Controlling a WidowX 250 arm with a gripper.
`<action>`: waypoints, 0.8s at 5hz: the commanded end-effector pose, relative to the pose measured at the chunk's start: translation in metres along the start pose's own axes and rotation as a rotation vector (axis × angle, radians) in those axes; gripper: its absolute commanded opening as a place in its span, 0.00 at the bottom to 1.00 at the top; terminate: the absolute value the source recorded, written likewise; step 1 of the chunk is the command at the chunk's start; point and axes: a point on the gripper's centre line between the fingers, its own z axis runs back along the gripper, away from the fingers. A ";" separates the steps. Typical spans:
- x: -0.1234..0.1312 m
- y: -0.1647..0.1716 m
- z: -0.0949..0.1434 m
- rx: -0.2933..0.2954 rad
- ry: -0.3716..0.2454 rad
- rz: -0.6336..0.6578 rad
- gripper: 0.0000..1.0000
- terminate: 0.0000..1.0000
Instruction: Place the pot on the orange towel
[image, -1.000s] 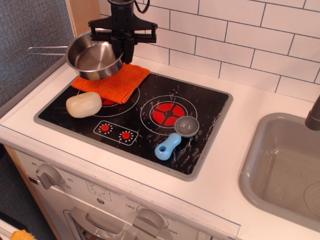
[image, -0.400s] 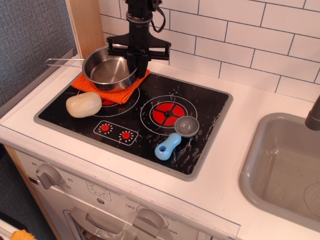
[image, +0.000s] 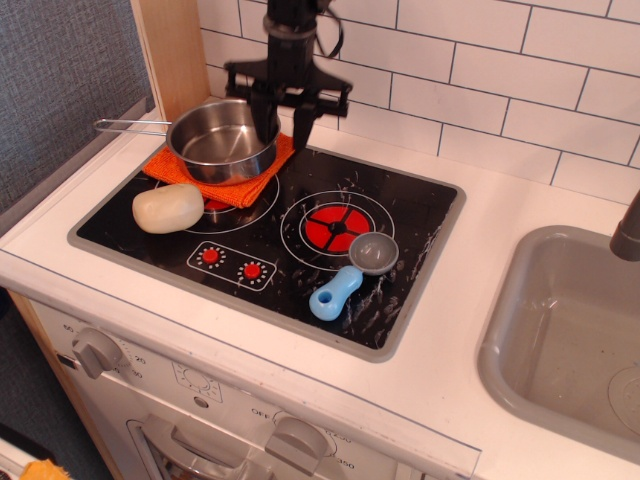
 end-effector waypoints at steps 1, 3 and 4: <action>-0.022 -0.037 0.081 -0.196 -0.141 -0.265 1.00 0.00; -0.055 -0.056 0.070 -0.252 -0.080 -0.359 1.00 0.00; -0.055 -0.056 0.070 -0.252 -0.080 -0.359 1.00 0.00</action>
